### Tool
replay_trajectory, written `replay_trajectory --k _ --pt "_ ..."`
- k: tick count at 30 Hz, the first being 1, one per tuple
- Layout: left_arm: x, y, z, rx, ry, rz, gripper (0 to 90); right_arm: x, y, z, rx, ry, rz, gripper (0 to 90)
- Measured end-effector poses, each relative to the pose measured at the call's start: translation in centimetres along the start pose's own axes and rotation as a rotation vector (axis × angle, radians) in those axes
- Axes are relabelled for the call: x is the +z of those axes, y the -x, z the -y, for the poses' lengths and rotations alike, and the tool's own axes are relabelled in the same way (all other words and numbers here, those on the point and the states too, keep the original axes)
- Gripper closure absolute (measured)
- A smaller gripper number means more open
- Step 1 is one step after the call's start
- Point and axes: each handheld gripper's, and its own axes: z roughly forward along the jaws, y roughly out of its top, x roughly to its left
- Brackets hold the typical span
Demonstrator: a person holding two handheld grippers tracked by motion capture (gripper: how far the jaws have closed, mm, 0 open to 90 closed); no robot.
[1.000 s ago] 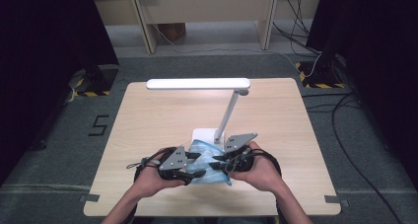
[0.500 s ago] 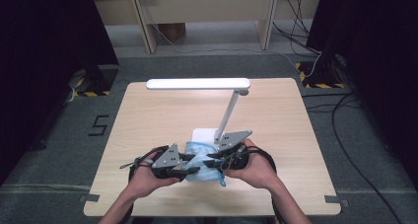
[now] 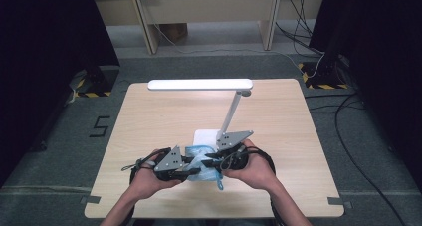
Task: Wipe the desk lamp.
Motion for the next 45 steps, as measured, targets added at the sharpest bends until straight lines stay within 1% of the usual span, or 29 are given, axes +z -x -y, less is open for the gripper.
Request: replay_trajectory --k 1,2,5,9,10,11,13,14,15,16,17,18,20,21,22,23,24,25,26,27,28,30,31,32,35,38,41,43,45 --pt "-0.1 0.0 0.0 -0.002 0.006 -0.003 67.4 0.0 0.0 0.0 -0.004 -0.001 -0.001 76.9" --pt "-0.2 -0.1 0.0 0.0 0.005 0.001 69.8 0.0 -0.1 -0.1 -0.009 0.003 0.007 76.8" --pt "-0.3 -0.1 0.2 0.006 0.008 -0.004 73.0 0.1 -0.1 -0.2 -0.02 0.008 0.003 76.5" --pt "-0.5 0.0 0.2 0.013 -0.01 -0.033 76.6 0.6 -0.1 -0.2 -0.037 0.02 0.019 72.8" --pt "-0.6 -0.1 0.2 0.01 -0.01 -0.038 76.6 0.6 -0.1 -0.2 -0.037 0.02 0.019 72.8" --pt "-0.7 -0.1 0.2 0.0 -0.012 -0.034 76.8 0.7 -0.1 -0.2 -0.041 0.026 0.024 70.8" --pt "-1.0 -0.4 0.4 -0.026 0.004 -0.041 77.0 0.7 0.0 -0.2 -0.038 0.043 0.03 63.3" --pt "-1.1 -0.5 0.4 -0.039 0.008 -0.036 77.0 0.7 0.2 -0.3 -0.03 0.07 0.034 58.3" --pt "-1.4 -0.7 0.5 -0.06 0.028 -0.04 77.0 0.4 0.3 -0.5 -0.028 0.129 0.038 53.2" --pt "-1.6 -0.8 0.5 -0.072 0.035 -0.039 77.0 0.4 0.3 -0.5 -0.028 0.129 0.038 53.2" --pt "-2.1 -1.1 0.7 -0.099 0.053 -0.069 77.0 0.1 0.4 -0.6 -0.031 0.159 0.05 51.3" --pt "-2.3 -1.3 0.8 -0.113 0.06 -0.073 77.0 -0.5 0.5 -0.8 -0.018 0.242 0.075 50.2" --pt "-2.8 -1.6 0.9 -0.139 0.071 -0.083 77.0 -1.1 0.7 -0.9 0.007 0.312 0.084 48.7" --pt "-3.1 -1.8 1.0 -0.147 0.071 -0.096 77.0 -1.5 0.9 -1.0 0.024 0.348 0.097 48.2" --pt "-3.4 -1.9 1.1 -0.154 0.071 -0.104 77.0 -1.8 1.2 -0.9 0.038 0.385 0.118 48.5" --pt "-3.9 -2.0 1.2 -0.17 0.081 -0.124 77.0 -2.2 1.5 -0.9 0.052 0.407 0.138 49.3" --pt "-4.2 -2.1 1.3 -0.183 0.093 -0.131 77.0 -2.7 1.9 -0.7 0.085 0.44 0.163 50.6" --pt "-4.8 -2.3 1.5 -0.201 0.102 -0.149 76.9 -3.0 2.2 -0.6 0.106 0.452 0.176 52.4" --pt "-5.3 -2.5 1.7 -0.218 0.11 -0.164 76.9 -3.3 2.7 -0.2 0.13 0.45 0.223 55.6" --pt "-5.9 -2.8 1.9 -0.231 0.116 -0.188 76.9 -3.4 3.1 0.1 0.146 0.425 0.269 57.9" --pt "-6.3 -2.9 1.9 -0.239 0.116 -0.198 76.9 -3.1 3.8 0.8 0.154 0.361 0.318 64.0" --pt "-7.0 -3.1 2.0 -0.254 0.127 -0.219 76.9 -2.3 4.3 1.6 0.16 0.295 0.353 69.4" --pt "-7.7 -3.3 2.0 -0.268 0.138 -0.24 76.9 -1.6 4.5 2.3 0.166 0.246 0.368 73.6" --pt "-8.1 -3.4 1.9 -0.276 0.144 -0.249 76.8 -0.4 4.8 3.3 0.168 0.176 0.381 78.4" --pt "-9.6 -3.8 1.7 -0.298 0.17 -0.281 76.8 1.6 5.0 4.7 0.161 0.091 0.391 84.9" --pt "-11.0 -4.3 1.3 -0.307 0.188 -0.303 76.9 3.6 4.9 5.6 0.153 0.029 0.375 90.0" --pt "-11.9 -4.7 0.7 -0.317 0.212 -0.323 77.0 4.5 5.0 5.7 0.134 -0.008 0.371 90.0" --pt "-12.7 -5.0 0.4 -0.327 0.237 -0.34 77.0 5.0 5.0 5.8 0.129 -0.032 0.372 90.0" --pt "-13.2 -5.3 0.1 -0.334 0.249 -0.351 77.0 5.4 5.0 6.0 0.131 -0.047 0.367 90.0"
